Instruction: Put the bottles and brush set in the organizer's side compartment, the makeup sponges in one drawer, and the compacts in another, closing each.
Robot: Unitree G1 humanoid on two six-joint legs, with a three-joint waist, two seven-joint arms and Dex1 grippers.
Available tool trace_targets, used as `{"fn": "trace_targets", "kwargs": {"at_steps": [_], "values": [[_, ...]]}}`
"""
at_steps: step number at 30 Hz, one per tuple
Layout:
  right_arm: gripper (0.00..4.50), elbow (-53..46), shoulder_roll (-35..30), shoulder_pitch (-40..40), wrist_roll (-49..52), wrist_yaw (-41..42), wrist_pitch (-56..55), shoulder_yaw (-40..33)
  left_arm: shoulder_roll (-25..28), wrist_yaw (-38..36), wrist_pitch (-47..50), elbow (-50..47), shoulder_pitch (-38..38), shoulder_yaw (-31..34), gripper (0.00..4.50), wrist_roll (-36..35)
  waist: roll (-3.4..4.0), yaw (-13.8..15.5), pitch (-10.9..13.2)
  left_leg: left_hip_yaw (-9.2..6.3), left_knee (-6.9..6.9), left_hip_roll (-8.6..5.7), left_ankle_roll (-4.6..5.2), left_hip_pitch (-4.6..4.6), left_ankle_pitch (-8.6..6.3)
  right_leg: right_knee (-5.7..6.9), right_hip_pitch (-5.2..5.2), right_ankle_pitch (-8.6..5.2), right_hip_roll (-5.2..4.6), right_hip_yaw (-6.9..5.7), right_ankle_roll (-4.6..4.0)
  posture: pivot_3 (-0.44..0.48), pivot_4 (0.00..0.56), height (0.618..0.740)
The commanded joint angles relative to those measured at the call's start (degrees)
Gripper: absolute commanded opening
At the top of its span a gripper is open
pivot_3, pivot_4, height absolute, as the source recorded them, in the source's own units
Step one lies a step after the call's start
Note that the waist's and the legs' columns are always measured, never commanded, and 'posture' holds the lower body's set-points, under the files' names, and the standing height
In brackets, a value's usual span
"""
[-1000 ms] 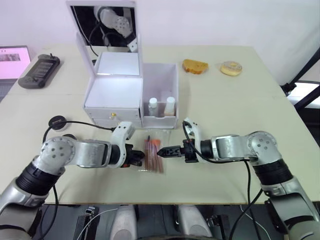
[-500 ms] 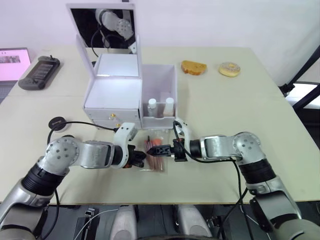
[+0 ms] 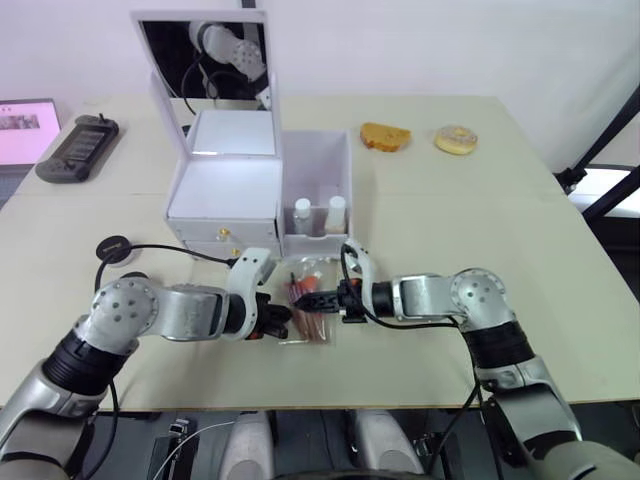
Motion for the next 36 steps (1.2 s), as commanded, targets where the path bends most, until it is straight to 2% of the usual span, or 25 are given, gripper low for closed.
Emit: {"fn": "trace_targets", "kwargs": {"at_steps": [1,3,8,13,18,21,25,28,30,32,34,36], "values": [[1.09,0.84,1.54,1.43,-3.33,0.88,3.03,0.57,0.63,-0.73,1.18,-0.93,1.16,-0.62,0.00,0.59,0.00,0.07,0.00,0.00,-0.03,0.00,0.00,-0.01,0.00,-0.05,0.00,0.00,0.00,0.00,0.00,0.000,0.150,0.740],[0.07,0.76,2.10,1.65,-4.65,1.41,3.75,-0.21,1.27,-1.47,1.60,-1.52,0.79,-0.26,0.00,0.91,-0.03,0.00,-0.02,0.00,-0.10,0.00,0.01,-0.01,-0.01,-0.15,0.02,0.00,0.00,0.00,0.00,0.000,0.150,0.740],[0.02,-0.62,2.82,2.21,-5.84,2.73,6.28,-2.83,2.80,-2.77,2.08,-2.38,-0.36,0.42,0.00,0.63,-0.03,0.06,-0.01,0.00,-0.16,0.00,0.01,0.00,-0.01,-0.28,0.05,0.04,0.00,0.00,-0.06,0.000,0.150,0.740],[0.02,-5.41,0.34,3.07,-2.67,4.91,9.62,-6.21,6.33,-6.27,2.85,-4.42,-0.30,1.66,0.00,-2.04,-0.02,0.17,0.01,0.00,-0.38,0.00,0.01,-0.14,-0.01,-0.60,0.01,0.06,0.00,0.00,-0.06,0.000,0.150,0.740],[0.02,-10.84,-5.25,3.49,5.47,5.17,10.76,-9.85,12.70,-10.63,1.36,-6.97,0.67,5.67,0.00,-5.58,-0.01,0.32,0.10,0.00,-0.47,0.00,0.00,-1.06,0.01,-0.63,-0.86,0.10,-0.01,-0.01,0.00,0.000,0.150,0.740],[0.02,-15.22,-10.76,3.03,12.76,5.20,8.59,-10.83,16.55,-15.77,1.22,-9.30,2.26,10.38,0.00,-5.31,-0.02,0.22,0.21,0.01,-0.49,-0.01,0.00,-1.07,0.01,-0.66,-0.88,0.10,-0.02,-0.01,0.02,0.000,0.150,0.740],[0.02,-19.73,-17.86,2.60,18.48,6.20,4.91,-10.51,18.40,-28.30,0.01,-14.36,6.63,20.40,0.00,0.99,0.00,0.14,0.26,0.05,-0.57,0.00,0.00,-1.02,0.01,-0.67,-0.91,0.07,-0.02,0.00,-0.03,0.000,0.150,0.740],[0.02,-24.47,-23.11,1.05,18.72,10.74,2.47,-13.69,18.84,-44.03,-5.03,-20.43,15.17,33.90,0.00,15.54,0.11,0.06,0.36,0.15,-0.59,0.00,0.00,-1.01,0.01,-0.67,-0.97,0.07,-0.02,0.08,-0.04,0.000,0.150,0.740],[0.02,-28.49,-25.34,-0.07,15.04,16.97,-0.39,-17.58,17.96,-57.06,-11.72,-22.69,22.69,42.09,0.00,27.13,0.17,0.10,0.42,0.25,-0.61,0.00,0.00,-1.02,0.01,-0.67,-1.02,0.07,-0.02,0.18,-0.04,0.000,0.150,0.740],[0.02,-31.36,-25.12,-0.10,10.24,24.26,-5.62,-21.38,16.18,-70.09,-17.90,-23.12,29.79,49.18,0.00,34.80,0.17,0.20,0.42,0.35,-0.68,-0.01,0.00,-1.02,0.01,-0.68,-1.10,0.07,-0.02,0.25,-0.05,0.000,0.150,0.740],[0.02,-32.51,-27.37,-0.84,4.11,30.17,-8.27,-21.81,14.73,-78.16,-21.22,-21.60,35.39,53.89,0.00,39.35,0.18,0.31,0.42,0.33,-0.73,0.00,0.00,-1.01,0.01,-0.73,-1.11,0.07,0.00,0.23,-0.05,0.000,0.150,0.740],[0.02,-30.95,-27.82,-3.64,-0.45,34.23,-11.50,-21.29,15.41,-84.24,-24.25,-17.48,40.55,54.47,0.00,46.76,0.19,0.22,0.43,0.36,-0.72,0.00,0.00,-1.02,0.00,-0.75,-1.10,0.07,-0.02,0.24,-0.06,0.000,0.150,0.740]]}}
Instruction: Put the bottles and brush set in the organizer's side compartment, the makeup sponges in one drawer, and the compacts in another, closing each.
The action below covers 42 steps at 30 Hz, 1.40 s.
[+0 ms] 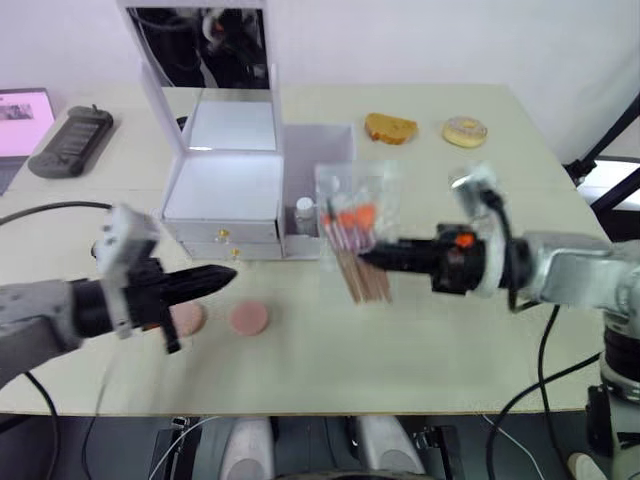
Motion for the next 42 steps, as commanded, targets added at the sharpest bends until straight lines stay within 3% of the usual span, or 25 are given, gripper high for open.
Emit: {"fn": "trace_targets", "kwargs": {"at_steps": [1,3,7,13,19,26,31,42], "values": [[0.02,1.04,-0.79,-5.22,-8.14,8.23,-6.29,-0.28,0.79,-10.40,-7.57,5.72,5.57,2.52,0.00,13.65,0.03,-0.12,0.02,0.04,0.03,0.00,0.00,0.00,0.00,-0.01,0.00,0.02,-0.03,0.01,-0.04,0.000,0.150,0.740],[0.02,2.03,-0.50,-8.00,-12.38,11.35,-8.44,1.62,-0.38,-11.87,-9.67,7.41,5.29,2.83,0.00,15.40,0.04,-0.13,0.08,0.08,0.07,-0.01,0.00,0.01,0.00,-0.01,-0.05,0.11,-0.04,0.03,-0.18,0.000,0.150,0.740],[0.02,6.85,0.62,-14.93,-26.52,21.11,-15.77,9.96,-4.13,-9.08,-6.67,8.74,0.96,4.87,0.00,9.10,0.01,-0.20,0.08,0.05,0.17,0.00,0.00,0.00,0.00,-0.02,-0.06,0.19,-0.06,0.04,-0.29,0.000,0.150,0.740],[0.02,31.72,7.89,-29.54,-49.81,35.92,-33.65,22.23,-7.70,-4.41,-4.69,5.61,0.33,7.39,0.00,5.52,0.02,-1.16,0.10,0.21,0.10,0.02,0.00,-0.02,0.00,0.08,-0.18,0.23,-0.02,0.15,-0.20,0.000,0.150,0.740],[0.02,60.31,17.45,-39.86,-63.63,42.67,-51.05,23.82,-9.40,-0.66,-4.60,1.57,0.27,9.18,0.00,2.61,0.04,-1.62,0.11,0.15,0.02,0.05,0.00,-0.02,0.00,0.23,-0.23,0.32,0.07,0.15,0.01,0.000,0.150,0.740],[0.02,81.53,24.46,-47.11,-70.35,45.34,-60.86,20.32,-9.74,4.92,-4.61,-2.11,-1.98,9.22,0.00,-3.79,0.06,-1.66,0.13,0.13,0.07,0.04,-0.02,-0.01,0.01,0.45,-0.26,0.34,0.09,0.15,0.03,0.000,0.150,0.740],[0.02,86.81,26.68,-47.69,-72.24,47.53,-61.04,17.67,-9.07,6.47,-4.53,-2.40,-1.72,8.98,0.00,-4.53,0.07,-1.66,0.13,0.07,0.15,0.04,-0.05,0.08,0.03,0.91,-0.33,0.33,0.15,0.15,0.06,0.000,0.150,0.740],[0.02,88.16,30.88,-45.38,-75.90,47.69,-62.39,14.86,-8.53,7.46,-4.45,-1.13,-3.57,5.73,0.00,-4.00,0.11,-1.82,0.16,-0.06,0.19,0.04,-0.47,0.15,0.29,1.15,-0.36,0.33,0.24,0.16,0.05,0.000,0.150,0.740]]}}
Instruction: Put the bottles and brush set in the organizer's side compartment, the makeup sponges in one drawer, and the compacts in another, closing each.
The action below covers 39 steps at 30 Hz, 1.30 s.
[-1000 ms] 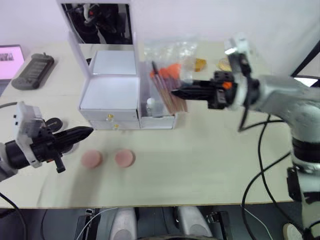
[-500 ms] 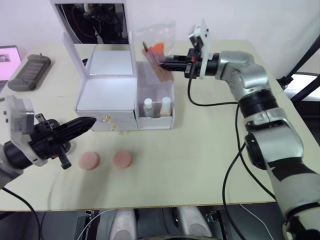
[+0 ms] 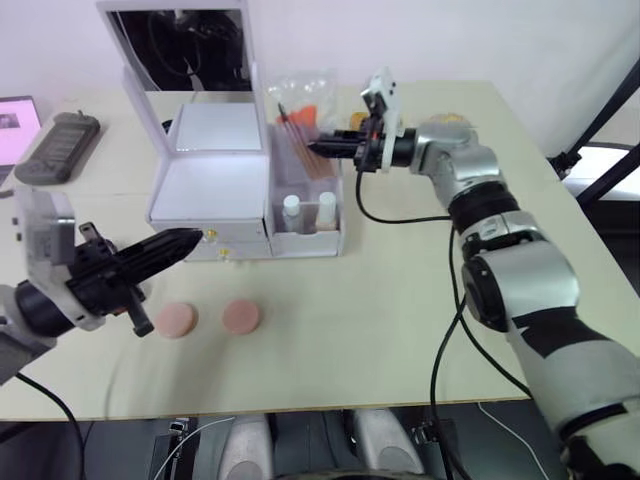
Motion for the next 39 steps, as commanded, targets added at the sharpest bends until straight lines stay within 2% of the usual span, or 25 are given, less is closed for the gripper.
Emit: {"fn": "trace_targets", "kwargs": {"at_steps": [1,19,22,28,39], "values": [[0.02,-0.86,0.54,-0.34,-0.60,0.08,-1.37,-2.09,0.81,0.37,-0.25,-0.08,-0.93,-0.54,0.00,-0.18,0.00,0.10,0.00,0.00,0.00,0.00,-0.01,0.00,0.01,0.01,0.00,0.00,0.00,0.00,0.00,0.000,0.150,0.740],[0.02,4.38,2.27,0.06,-6.33,-0.28,-4.35,-3.62,0.57,0.11,-0.70,0.68,-1.43,-2.13,0.00,1.46,0.00,0.04,0.00,-0.02,0.00,0.00,-0.11,0.00,0.06,0.06,0.00,0.01,0.00,0.00,0.01,0.000,0.150,0.740],[1.37,4.65,2.34,-0.22,-6.31,-0.14,-4.27,-4.34,0.75,-0.47,-0.44,0.82,-1.22,-2.31,0.00,1.86,0.00,0.06,0.00,-0.02,0.00,0.00,-0.13,0.00,0.07,0.08,0.00,0.01,0.00,0.00,0.01,0.000,0.150,0.740],[4.44,4.23,1.68,-1.46,-5.48,0.84,-3.77,-6.58,0.59,-0.60,-0.46,1.04,-1.63,-2.55,0.00,1.92,0.00,0.09,0.00,-0.03,0.03,0.00,-0.20,0.02,0.11,0.12,0.03,0.01,0.00,-0.01,0.01,0.000,0.150,0.740],[4.48,-1.10,-3.40,-3.64,-4.52,-0.40,-6.40,-10.58,0.43,-0.97,-0.67,1.40,-2.60,-3.29,0.00,2.08,0.00,0.07,0.00,-0.04,0.18,0.00,-0.20,0.01,0.12,0.15,0.09,0.01,0.00,0.00,0.01,0.000,0.150,0.740]]}}
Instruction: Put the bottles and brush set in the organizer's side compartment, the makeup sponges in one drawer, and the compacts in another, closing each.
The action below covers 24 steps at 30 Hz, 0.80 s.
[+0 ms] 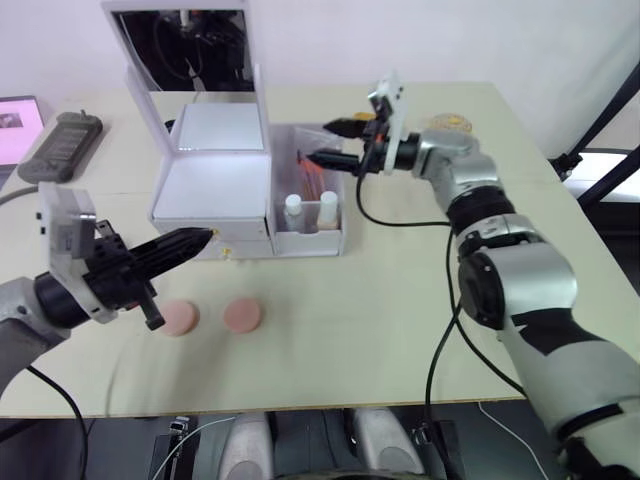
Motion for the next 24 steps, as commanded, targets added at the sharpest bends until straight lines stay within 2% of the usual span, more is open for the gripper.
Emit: {"fn": "trace_targets", "kwargs": {"at_steps": [1,6,10,13,17,21,24], "values": [[4.48,-5.43,-1.85,-2.95,1.50,-0.03,-1.28,-1.69,0.36,-0.76,-0.75,0.02,-0.53,0.72,0.00,0.16,0.00,-0.10,0.00,0.00,0.00,0.00,0.00,0.00,0.00,0.00,0.00,0.00,0.00,0.00,0.00,0.000,0.150,0.740],[4.48,-13.82,-3.92,-2.49,2.30,0.60,0.32,-1.43,0.50,-1.42,-0.77,0.67,-1.58,-0.10,0.00,0.74,0.02,-0.07,0.01,-0.01,0.00,0.00,0.00,0.02,0.00,0.04,-0.01,0.00,0.01,0.00,0.00,0.000,0.150,0.740],[4.48,-27.52,-4.26,2.40,-0.34,0.79,4.58,4.07,0.85,-2.18,-0.74,1.61,-3.02,-1.26,0.00,1.43,0.01,0.04,0.01,-0.01,0.00,0.00,0.00,0.02,0.00,0.06,-0.01,0.00,0.01,0.00,0.01,0.000,0.150,0.740],[3.77,-34.33,-4.64,6.03,-4.48,-0.61,6.17,9.60,0.91,-2.67,-0.88,2.40,-4.27,-2.32,0.00,2.39,0.01,0.06,0.00,-0.01,0.04,0.00,0.00,0.06,0.00,0.11,0.01,0.00,0.01,0.00,0.01,0.000,0.150,0.740],[1.94,-39.74,-5.28,8.42,-8.76,-2.24,5.79,14.60,0.85,-3.69,-1.43,2.94,-5.54,-3.57,0.00,4.27,0.02,0.11,0.01,-0.01,0.13,0.00,0.00,0.02,0.00,0.12,0.01,-0.01,0.01,0.00,0.00,0.000,0.150,0.740],[0.05,-41.11,-6.63,7.70,-14.08,-4.82,3.67,18.53,0.56,-4.94,-2.00,3.20,-6.06,-3.54,0.00,5.63,0.04,0.12,0.02,-0.01,0.14,0.00,0.00,-0.02,0.00,0.12,-0.04,-0.01,0.00,0.00,0.00,0.000,0.150,0.740],[0.05,-38.40,-7.32,5.61,-18.91,-6.23,0.25,22.00,0.66,-5.50,-2.12,3.31,-6.23,-3.24,0.00,6.46,0.03,0.03,0.02,-0.01,0.13,0.00,0.00,-0.02,0.00,0.12,-0.04,-0.01,0.00,0.00,0.00,0.000,0.150,0.740]]}}
